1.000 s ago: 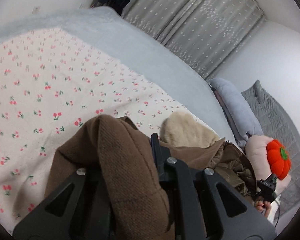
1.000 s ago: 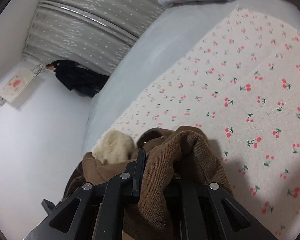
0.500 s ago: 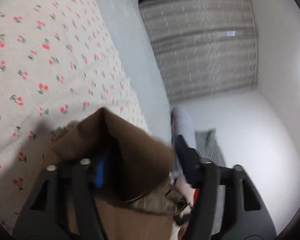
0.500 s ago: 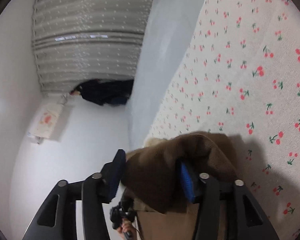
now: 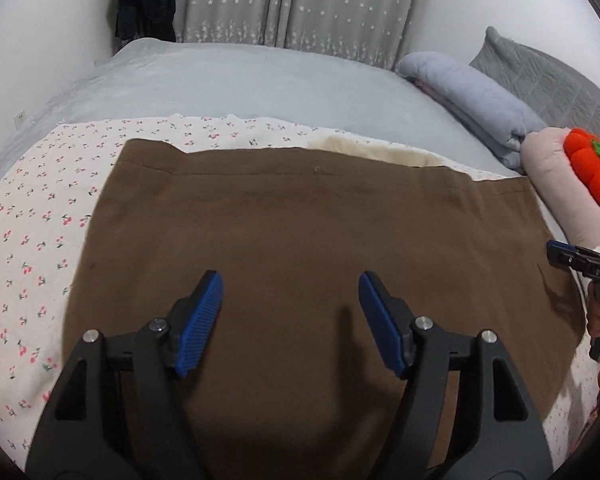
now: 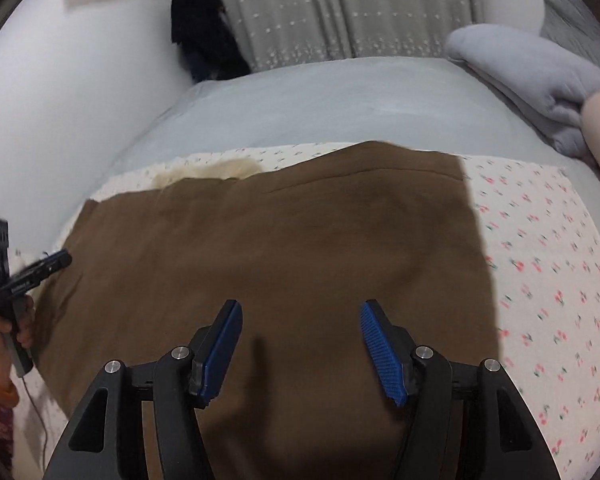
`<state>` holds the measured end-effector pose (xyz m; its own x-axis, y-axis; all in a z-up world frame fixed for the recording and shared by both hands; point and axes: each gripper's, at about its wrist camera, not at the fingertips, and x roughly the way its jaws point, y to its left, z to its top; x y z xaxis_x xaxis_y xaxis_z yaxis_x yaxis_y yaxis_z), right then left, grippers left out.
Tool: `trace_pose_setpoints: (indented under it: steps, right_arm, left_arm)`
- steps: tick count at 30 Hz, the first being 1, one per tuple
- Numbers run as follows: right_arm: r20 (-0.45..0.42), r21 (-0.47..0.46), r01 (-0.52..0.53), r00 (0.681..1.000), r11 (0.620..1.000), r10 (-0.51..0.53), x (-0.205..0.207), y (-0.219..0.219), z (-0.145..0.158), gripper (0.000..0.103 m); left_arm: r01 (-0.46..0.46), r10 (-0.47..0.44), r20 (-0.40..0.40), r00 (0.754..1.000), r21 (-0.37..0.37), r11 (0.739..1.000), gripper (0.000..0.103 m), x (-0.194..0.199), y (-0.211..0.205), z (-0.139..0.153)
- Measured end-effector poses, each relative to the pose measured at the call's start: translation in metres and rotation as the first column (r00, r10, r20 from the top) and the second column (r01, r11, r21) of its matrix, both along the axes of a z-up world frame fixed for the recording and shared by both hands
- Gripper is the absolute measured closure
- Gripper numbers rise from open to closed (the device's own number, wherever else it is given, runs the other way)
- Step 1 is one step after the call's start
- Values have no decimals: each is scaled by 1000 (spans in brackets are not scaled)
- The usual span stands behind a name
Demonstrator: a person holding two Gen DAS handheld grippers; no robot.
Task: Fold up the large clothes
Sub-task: 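Release the hem and smooth the folded coat flat with both tools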
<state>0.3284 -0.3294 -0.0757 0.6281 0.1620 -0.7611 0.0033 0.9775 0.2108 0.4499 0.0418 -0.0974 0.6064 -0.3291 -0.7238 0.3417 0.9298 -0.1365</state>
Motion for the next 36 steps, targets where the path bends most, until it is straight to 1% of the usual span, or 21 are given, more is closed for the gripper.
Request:
trace_pose_setpoints:
  steps: [3,4,6,8,9,12,15,16,19,21,22,24,25,26,27,28,30,32,33,35,36]
  right_arm:
    - [2,-57,35,999,998,-35,10,-11,-18,39]
    - [14,-90,49,999,995,-48,9,-19,-25,40]
    - [3,-77,104,995,992,-104,7,-43,-34,40]
    - [0,-2,168,986,986,-168,-3,-68,-28,40]
    - [2,3,182,983,983,-182,-6,-70,-24,40]
    - [3,-1,164,986,986,-164,-44,-80,-8,39]
    - [-2,32,120,993,992,-120,-85,-80,-6,33]
    - [-10,53,110,994,993,-110,-100,-79,-7,31]
    - [-49,132,102,994,986,-96,-133,-76,-19,31]
    - [-69,201,88,995,976,-75,-151,-75,-30,31]
    - [-76,261,71,996,963,-53,-156,-72,-36,31]
    - [-79,391,50,997,919,-20,-157,-69,-47,36]
    - [-87,404,79,995,911,-48,-155,-69,-50,47]
    - [-93,396,95,994,913,-63,-152,-69,-50,71]
    - [-91,407,95,994,908,-63,-149,-71,-48,80]
    - [-74,437,82,996,896,-54,-150,-72,-41,84]
    - [-3,458,22,1000,889,-23,-160,-73,-23,87]
    - [3,446,9,1000,895,-12,-170,-74,-22,88]
    - [-30,438,19,1000,899,-7,-170,-76,-31,88]
    - [-152,371,67,988,926,-11,-166,-71,-65,88]
    - [-163,371,70,987,926,-10,-168,-68,-75,88]
  left_arm:
    - [-94,92,35,995,56,994,32,14,11,-17]
    - [-135,134,35,990,45,990,32,20,24,-25]
    - [-193,192,-32,981,-40,980,32,28,45,-32]
    - [-266,265,-36,964,-30,964,32,27,56,-26]
    - [-281,280,-38,959,-20,960,32,24,58,-22]
    - [-262,262,-35,964,13,965,32,-2,60,-5]
    - [-204,203,20,979,57,977,30,-43,60,9]
    - [-191,188,43,981,81,978,28,-60,61,13]
    - [-152,144,75,987,105,983,28,-95,58,17]
    - [-141,130,87,988,123,982,28,-102,54,15]
    - [-131,119,88,989,138,982,28,-105,50,12]
    - [-131,120,77,990,157,979,28,-101,43,2]
    - [-140,132,62,989,161,977,28,-97,42,-5]
    - [-141,135,47,990,163,976,28,-95,40,-10]
    - [-145,142,34,989,165,976,28,-93,39,-15]
    - [-152,150,24,988,169,974,28,-92,40,-21]
    - [-147,143,34,989,179,973,24,-92,40,-27]
    - [-141,133,51,990,191,972,16,-93,42,-33]
    - [-136,129,49,990,186,973,15,-92,44,-36]
    - [-125,121,37,992,156,980,13,-91,49,-42]
    - [-125,122,30,992,147,981,13,-90,51,-43]
